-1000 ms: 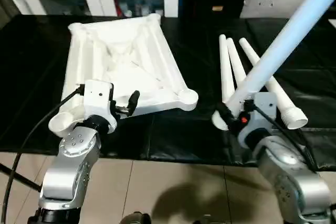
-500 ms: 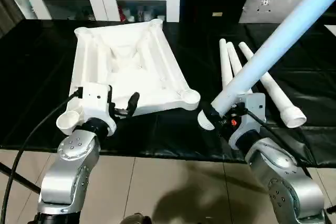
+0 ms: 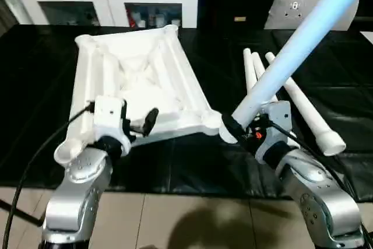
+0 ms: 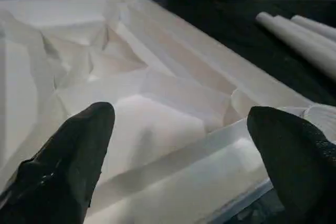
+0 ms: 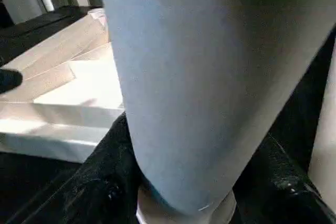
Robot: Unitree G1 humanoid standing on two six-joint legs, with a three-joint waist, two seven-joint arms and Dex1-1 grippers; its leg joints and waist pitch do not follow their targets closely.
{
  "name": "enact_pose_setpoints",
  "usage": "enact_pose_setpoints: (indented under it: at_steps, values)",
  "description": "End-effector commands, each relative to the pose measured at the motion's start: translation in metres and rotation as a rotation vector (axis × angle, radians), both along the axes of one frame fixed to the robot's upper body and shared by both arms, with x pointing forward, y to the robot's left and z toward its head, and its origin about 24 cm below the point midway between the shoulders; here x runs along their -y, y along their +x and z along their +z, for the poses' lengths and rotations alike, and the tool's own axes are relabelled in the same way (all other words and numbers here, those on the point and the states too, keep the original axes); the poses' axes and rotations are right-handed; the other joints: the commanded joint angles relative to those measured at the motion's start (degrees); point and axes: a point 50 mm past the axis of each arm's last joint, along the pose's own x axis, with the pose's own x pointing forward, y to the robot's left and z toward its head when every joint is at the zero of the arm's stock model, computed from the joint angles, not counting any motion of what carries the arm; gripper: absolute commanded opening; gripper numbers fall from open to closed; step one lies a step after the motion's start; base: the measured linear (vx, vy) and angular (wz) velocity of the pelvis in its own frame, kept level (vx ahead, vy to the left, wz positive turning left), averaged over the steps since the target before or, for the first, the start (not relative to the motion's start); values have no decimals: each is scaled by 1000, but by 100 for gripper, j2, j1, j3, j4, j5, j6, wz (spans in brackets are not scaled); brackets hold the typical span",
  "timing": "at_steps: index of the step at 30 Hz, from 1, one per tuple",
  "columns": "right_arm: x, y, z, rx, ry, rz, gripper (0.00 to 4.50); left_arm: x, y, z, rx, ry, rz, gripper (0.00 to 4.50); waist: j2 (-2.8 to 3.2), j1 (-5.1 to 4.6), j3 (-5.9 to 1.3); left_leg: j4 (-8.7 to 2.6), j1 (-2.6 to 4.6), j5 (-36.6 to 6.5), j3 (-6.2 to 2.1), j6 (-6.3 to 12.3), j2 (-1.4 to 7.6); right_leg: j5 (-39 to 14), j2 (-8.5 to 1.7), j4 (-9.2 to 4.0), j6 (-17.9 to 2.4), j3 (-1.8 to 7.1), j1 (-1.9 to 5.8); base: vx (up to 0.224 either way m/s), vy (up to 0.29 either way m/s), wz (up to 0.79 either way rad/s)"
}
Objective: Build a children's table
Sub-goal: Insert table leg to table base
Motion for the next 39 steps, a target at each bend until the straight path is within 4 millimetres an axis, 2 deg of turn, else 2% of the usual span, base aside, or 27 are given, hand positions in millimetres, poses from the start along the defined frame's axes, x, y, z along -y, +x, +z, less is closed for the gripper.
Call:
enact_pose_setpoints:
  at_steps: [1, 2, 4, 5, 6, 7, 9, 11, 13, 15, 16, 17, 18, 19, 23, 24, 26, 27, 28, 29, 30, 31, 32, 34, 36, 38, 39]
  values:
    - [0, 2, 5, 30, -9, 15, 193, -1, 0, 0, 3, 6, -2, 450, 61, -122, -444, -333, 623, 689, -537, 2069, 733, 256, -211, 76, -919, -13, -185, 80, -8, 4]
    - [0, 2, 5, 30, -10, 15, 193, -1, 0, 0, 3, 6, -2, 450, 22, -204, -400, -354, 795, 491, -679, 2242, 882, 28, -265, 201, -727, 13, -415, 69, -27, 4]
    - [0, 4, 5, 35, -18, 17, 193, -1, 1, 0, 7, 9, 0, 450, -134, -110, -347, -227, 472, 272, -437, 2181, 647, 511, -502, 26, -660, 235, -175, 50, -46, 4]
    - [0, 4, 5, 36, -19, 17, 193, -1, 1, 0, 9, 10, 0, 450, -326, 75, -441, 253, -334, 75, -55, 1697, 0, 1155, -635, -232, -818, 633, 639, 42, -56, 4]
    - [0, 4, 5, 38, -20, 17, 193, -1, 1, 0, 9, 11, 0, 450, -268, 200, -413, 406, -517, 25, -123, 1422, 64, 1117, -947, -359, -875, 828, 760, 0, 0, 0]
    - [0, 4, 6, 40, -21, 17, 193, -1, 2, 0, 10, 11, -1, 450, -185, 226, -347, 445, -668, 203, -282, 863, 277, 681, -993, -376, -969, 700, 729, 0, 0, 0]
    - [0, 5, 6, 41, -22, 18, 193, -1, 2, 0, 11, 11, -1, 450, 32, 164, -303, -68, -275, 115, -299, 327, 467, -609, -482, -382, -901, 225, 475, 0, 0, 0]
    - [0, 5, 6, 41, -22, 18, 193, -2, 2, 0, 11, 11, 0, 450, 185, -231, -317, -498, 629, -1003, -923, 1006, 971, -876, -50, 375, -733, -80, -174, 36, 21, 0]
    - [0, 5, 6, 42, -23, 19, 193, -2, 3, 1, 14, 9, 2, 450, 122, -324, -343, -466, 837, -795, -1118, 1825, 1108, -561, -168, 709, -174, 22, -506, 56, 34, -1]
    - [0, 5, 5, 42, -24, 19, 193, -2, 4, 1, 16, 7, 3, 450, -33, -323, -265, -497, 608, -894, -839, 1888, 931, -69, -313, 576, 12, 151, -503, 0, 0, 0]
    - [0, 5, 5, 42, -25, 20, 193, -2, 4, 2, 18, 6, 3, 450, -236, -247, -220, -327, 216, -1613, -412, 1218, 441, -115, -489, -66, -160, 378, -161, 0, 0, 0]
    - [-1, 5, 5, 41, -26, 20, 193, -2, 4, 2, 18, 6, 2, 450, -372, -58, -254, 352, -119, -1163, -172, 749, 65, -1869, -918, -530, -623, 863, 310, 12, -77, 5]
    - [-1, 5, 5, 40, -27, 20, 193, -1, 4, 2, 17, 6, -1, 450, -288, 18, -278, 586, -275, -674, -286, 586, 177, -2551, -1195, -628, -845, 993, 470, 43, -73, -3]
    - [-1, 4, 4, 39, -28, 21, 193, -1, 4, 2, 17, 7, -3, 450, -286, 29, -277, 651, -446, -259, -378, 327, 217, -2973, -1093, -596, -995, 944, 514, 43, -73, -3]
    - [-1, 4, 3, 38, -33, 21, 193, 0, 4, 0, 13, 7, -11, 450, 19, -125, -236, -264, -46, -583, -382, 200, 483, -2021, -159, -321, -1149, 166, 204, 71, 12, 1]
    - [-1, 4, 3, 39, -34, 20, 193, 0, 4, 0, 13, 6, -11, 450, 151, -284, -356, -405, 404, -1086, -684, 393, 717, -1340, -34, -2, -1160, 16, 15, 127, 66, 5]
    - [0, 4, 3, 39, -41, 15, 193, 0, 5, 0, 14, 5, -8, 450, 168, -482, -348, -529, 866, -1301, -1076, 1289, 965, -430, -99, 464, -594, -18, -422, 133, 52, 6]
    - [1, 4, 3, 39, -44, 11, 193, 0, 5, 0, 13, 5, -6, 450, 142, -514, -351, -507, 894, -960, -1122, 1660, 999, -331, -149, 548, -368, 11, -511, 105, 9, 6]
    - [2, 4, 3, 39, -48, 7, 193, 1, 5, -1, 14, 1, -4, 450, 48, -503, -304, -470, 808, -500, -1046, 2104, 944, -179, -259, 553, -84, 84, -570, 105, 9, 6]
    - [2, 5, 3, 39, -49, 6, 193, 1, 6, -2, 13, 0, -1, 450, -127, -454, -317, -341, 565, -681, -699, 1844, 608, 209, -403, 116, -266, 239, -369, 83, -34, 9]
    - [2, 5, 4, 39, -49, 6, 193, 1, 6, -2, 13, 0, 0, 450, -309, -358, -341, -71, 198, -783, -383, 1587, 249, 320, -548, -199, -539, 486, -34, 79, -61, 12]
    - [2, 5, 4, 39, -48, 6, 193, 1, 6, -2, 12, 1, 0, 450, -400, -159, -441, 620, -443, -434, -244, 1209, -81, 317, -995, -417, -990, 1027, 705, 79, -61, 12]
    - [2, 5, 3, 39, -50, 7, 193, 2, 6, -2, 14, 5, 0, 450, -340, -58, -415, 774, -638, -33, -363, 695, 70, 429, -1067, -366, -1212, 989, 720, 99, -54, -6]
    - [2, 5, 3, 37, -52, 9, 193, 2, 7, -2, 20, 20, 3, 450, -241, -29, -358, 390, -557, 435, -373, 248, 173, -122, -647, -372, -1423, 561, 526, 88, -34, -18]
    - [2, 6, 2, 35, -57, 11, 193, 3, 7, 0, 41, 31, -2, 450, 58, -84, -293, -272, -181, 278, -493, 419, 504, -624, -216, -258, -1107, 145, 235, 102, 26, -1]
    - [2, 6, 1, 32, -59, 9, 193, 5, 7, 2, 65, 41, -18, 450, 180, -353, -504, -126, 543, 2095, -1120, 1768, 1040, 406, -180, 491, -604, 134, -431, 116, 47, 0]
    - [2, 6, 1, 29, -58, 8, 193, 5, 7, 3, 67, 40, -22, 450, 147, -322, -515, -40, 533, 3284, -1156, 1983, 1075, 722, -284, 473, -406, 229, -505, 67, 48, 1]
